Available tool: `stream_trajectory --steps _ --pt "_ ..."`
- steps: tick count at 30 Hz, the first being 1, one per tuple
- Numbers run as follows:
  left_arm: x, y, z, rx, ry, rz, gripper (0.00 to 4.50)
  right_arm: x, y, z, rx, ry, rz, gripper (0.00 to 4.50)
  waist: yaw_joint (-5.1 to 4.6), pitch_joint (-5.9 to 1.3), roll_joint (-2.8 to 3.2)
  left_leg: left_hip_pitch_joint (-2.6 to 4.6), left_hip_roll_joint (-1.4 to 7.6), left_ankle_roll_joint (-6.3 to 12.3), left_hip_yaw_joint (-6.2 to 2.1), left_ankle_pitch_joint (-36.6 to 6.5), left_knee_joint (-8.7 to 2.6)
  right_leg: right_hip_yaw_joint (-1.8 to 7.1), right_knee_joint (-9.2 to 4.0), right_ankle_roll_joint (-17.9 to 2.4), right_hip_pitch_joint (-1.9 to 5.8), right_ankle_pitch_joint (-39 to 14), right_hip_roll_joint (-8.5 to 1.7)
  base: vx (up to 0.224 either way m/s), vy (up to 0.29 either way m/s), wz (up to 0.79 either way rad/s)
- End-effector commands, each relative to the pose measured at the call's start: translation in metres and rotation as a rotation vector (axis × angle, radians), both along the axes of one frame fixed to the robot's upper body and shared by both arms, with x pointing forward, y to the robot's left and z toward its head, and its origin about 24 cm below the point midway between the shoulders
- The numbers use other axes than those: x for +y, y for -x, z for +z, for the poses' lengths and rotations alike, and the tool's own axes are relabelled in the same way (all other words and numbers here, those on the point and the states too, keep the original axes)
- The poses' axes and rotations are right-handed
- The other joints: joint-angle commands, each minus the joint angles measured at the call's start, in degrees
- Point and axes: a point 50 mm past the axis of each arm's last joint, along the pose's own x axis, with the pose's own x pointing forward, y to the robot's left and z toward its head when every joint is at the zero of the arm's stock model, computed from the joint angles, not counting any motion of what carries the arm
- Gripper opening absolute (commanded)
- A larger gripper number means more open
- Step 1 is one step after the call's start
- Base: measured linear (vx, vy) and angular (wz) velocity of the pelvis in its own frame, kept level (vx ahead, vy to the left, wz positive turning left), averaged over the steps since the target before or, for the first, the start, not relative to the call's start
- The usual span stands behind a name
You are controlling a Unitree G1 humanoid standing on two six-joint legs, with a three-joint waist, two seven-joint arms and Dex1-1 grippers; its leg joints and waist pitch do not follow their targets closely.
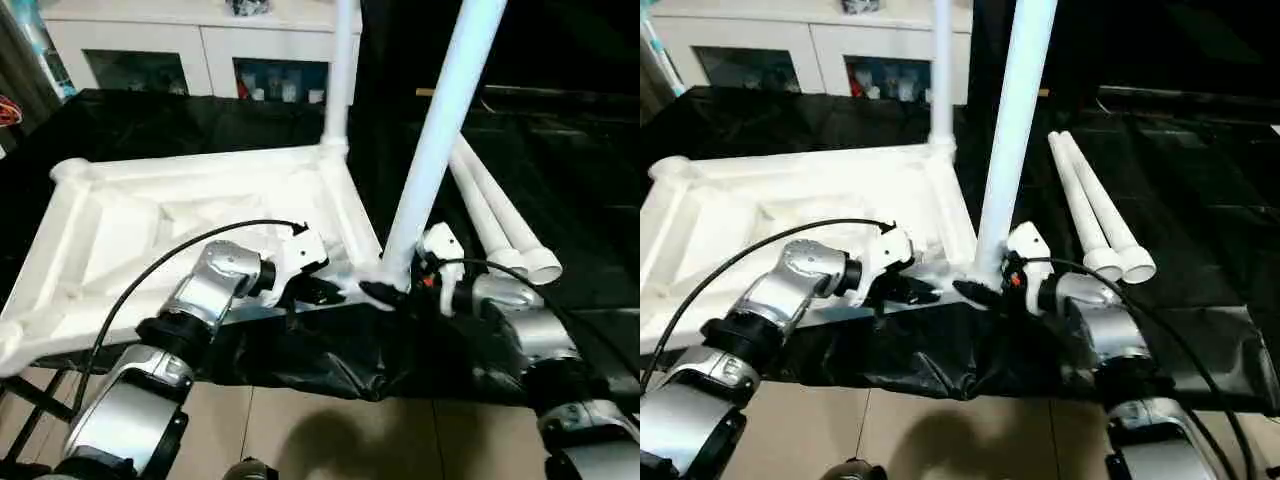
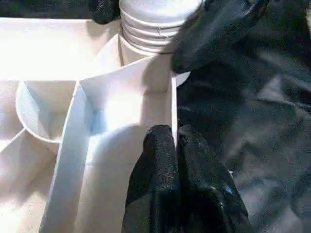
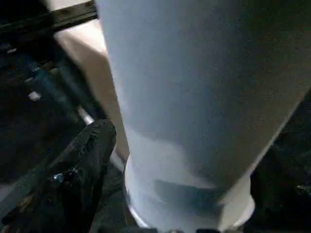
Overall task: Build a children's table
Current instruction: Rotate leg to tighten
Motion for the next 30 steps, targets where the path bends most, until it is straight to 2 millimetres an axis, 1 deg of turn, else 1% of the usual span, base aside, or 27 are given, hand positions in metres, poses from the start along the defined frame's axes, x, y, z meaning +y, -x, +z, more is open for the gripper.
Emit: stream_trajectory --steps 1,3,4,5,6,8,9,10,12,15,18,19,20,22,23,26,27,29,30 --pt "-0.014 0.001 0.012 -0.045 0.019 -0.092 0.0 0.03 0.016 0.005 0.022 -0.027 0.277 3.88 0.22 -3.67 -0.39 1.4 3.88 2.52 -1.79 -15.1 -4.06 2.81 -4.6 -12.6 2.46 -13.2 -4.92 0.0 0.0 0.0" --pt "-0.012 0.001 0.012 -0.044 0.016 -0.098 0.0 0.03 0.019 0.005 0.03 -0.024 0.303 3.88 0.41 -3.73 -0.46 1.41 3.88 2.83 -1.73 -14.4 -3.98 2.86 -4.49 -12.6 2.41 -12.6 -4.96 0.0 0.0 0.0" --pt "-0.011 0.001 0.012 -0.043 0.015 -0.101 0.0 0.03 0.02 0.006 0.035 -0.022 0.319 3.88 0.59 -3.74 -0.39 1.49 3.97 2.86 -1.72 -14.3 -3.95 2.9 -4.55 -12.7 2.28 -12.8 -5.08 0.0 0.0 0.0" --pt "-0.005 0.001 0.013 -0.035 0.004 -0.117 0.0 0.029 0.025 0.006 0.042 -0.007 0.372 3.88 0.7 -3.71 -0.37 1.51 3.99 2.79 -1.74 -14.4 -3.96 2.87 -4.58 -12.7 2.24 -13.1 -5.07 0.0 0.0 0.0" --pt "-0.003 0.0 0.013 -0.033 -0.003 -0.123 0.0 0.029 0.027 0.007 0.032 0.001 0.39 3.88 0.97 -3.79 -0.39 1.57 3.97 2.77 -1.74 -14.1 -3.96 2.85 -4.51 -12.5 2.33 -12.9 -4.98 0.0 0.0 0.0" --pt "-0.001 0.0 0.013 -0.03 -0.009 -0.128 0.0 0.028 0.028 0.007 0.027 0.007 0.4 3.88 1.03 -3.71 -0.36 1.52 4.02 2.53 -1.81 -14.6 -4.07 2.87 -4.55 -12.4 2.2 -13.3 -5.06 0.0 0.0 0.0" --pt "0.001 0.0 0.013 -0.028 -0.016 -0.132 0.0 0.028 0.028 0.007 0.025 0.01 0.406 3.72 1.01 -3.65 -0.38 1.57 4.0 2.02 -1.81 -15.4 -4.1 2.89 -4.68 -12.3 2.11 -14.7 -5.15 0.0 0.0 0.0" --pt "0.001 0.0 0.013 -0.028 -0.018 -0.133 0.0 0.028 0.028 0.007 0.027 0.011 0.407 3.72 1.02 -3.64 -0.33 1.6 4.0 1.86 -1.84 -15.7 -4.12 2.89 -4.71 -12.2 2.11 -15.2 -5.17 0.0 0.0 0.0" --pt "0.003 0.0 0.013 -0.024 -0.022 -0.14 0.0 0.028 0.029 0.006 0.033 0.013 0.41 3.54 1.0 -3.64 -0.39 1.58 4.01 1.56 -1.88 -15.8 -4.18 2.9 -4.74 -12.1 2.13 -15.7 -5.17 0.0 0.0 0.0" --pt "0.004 0.0 0.013 -0.02 -0.025 -0.149 0.0 0.028 0.031 0.006 0.046 0.016 0.418 3.26 1.06 -3.74 -0.32 1.64 4.04 1.55 -1.84 -15.2 -4.15 2.91 -4.59 -12.3 2.12 -14.2 -5.1 0.0 0.0 0.0" --pt "0.004 0.001 0.013 -0.016 -0.024 -0.154 0.0 0.028 0.033 0.005 0.057 0.014 0.419 3.16 1.17 -3.78 -0.36 1.55 3.97 1.9 -1.76 -14.4 -4.03 2.91 -4.46 -12.6 2.21 -12.7 -5.11 0.0 0.0 0.0" --pt "0.002 0.001 0.012 -0.014 -0.019 -0.151 0.0 0.028 0.033 0.003 0.064 0.006 0.409 2.99 1.22 -3.77 -0.33 1.58 3.98 1.94 -1.77 -14.5 -4.05 2.89 -4.5 -12.6 2.2 -13.0 -5.1 0.0 0.0 0.0" --pt "0.001 0.001 0.011 -0.014 -0.016 -0.148 0.0 0.029 0.033 0.003 0.067 0.001 0.403 2.99 1.24 -3.73 -0.32 1.6 4.0 1.85 -1.78 -14.8 -4.07 2.88 -4.55 -12.6 2.14 -13.5 -5.13 0.0 0.0 0.0" --pt "-0.002 0.001 0.011 -0.012 0.001 -0.125 0.0 0.029 0.032 0.001 0.061 -0.012 0.367 2.81 1.24 -3.68 -0.31 1.65 4.01 1.59 -1.79 -15.3 -4.1 2.9 -4.66 -12.4 2.12 -14.5 -5.18 0.0 0.0 0.0" --pt "-0.003 0.001 0.011 -0.012 0.003 -0.12 0.0 0.029 0.031 0.001 0.061 -0.014 0.361 2.79 1.22 -3.7 -0.34 1.67 4.02 1.5 -1.8 -15.4 -4.1 2.91 -4.65 -12.4 2.13 -14.6 -5.19 0.0 0.0 0.0" --pt "-0.008 -0.002 0.011 -0.019 0.022 -0.067 0.0 0.032 0.025 -0.002 0.048 -0.037 0.26 2.75 1.11 -3.64 -0.37 1.6 3.98 1.18 -1.89 -15.7 -4.2 2.9 -4.7 -12.2 2.12 -15.4 -5.22 0.0 0.0 0.0" --pt "-0.012 -0.004 0.01 -0.025 0.034 -0.037 0.0 0.034 0.023 -0.005 0.05 -0.046 0.202 2.73 0.81 -3.43 -0.47 1.67 3.89 0.62 -1.95 -17.1 -4.28 2.91 -5.06 -11.7 1.99 -18.1 -5.35 0.0 0.0 0.0" --pt "-0.018 -0.006 0.01 -0.031 0.048 0.0 0.0 0.037 0.017 -0.01 0.041 -0.034 0.105 2.72 0.66 -3.39 -0.52 1.77 3.85 0.13 -2.09 -17.7 -4.35 2.9 -5.26 -11.2 1.94 -20.2 -5.45 0.0 0.0 0.0" --pt "-0.023 -0.008 0.01 -0.038 0.055 0.027 0.0 0.039 0.013 -0.013 0.028 -0.024 0.035 2.72 0.5 -3.3 -0.57 1.95 3.82 -0.36 -2.18 -18.7 -4.43 2.93 -5.58 -10.6 1.77 -22.3 -5.5 0.0 0.0 0.0"
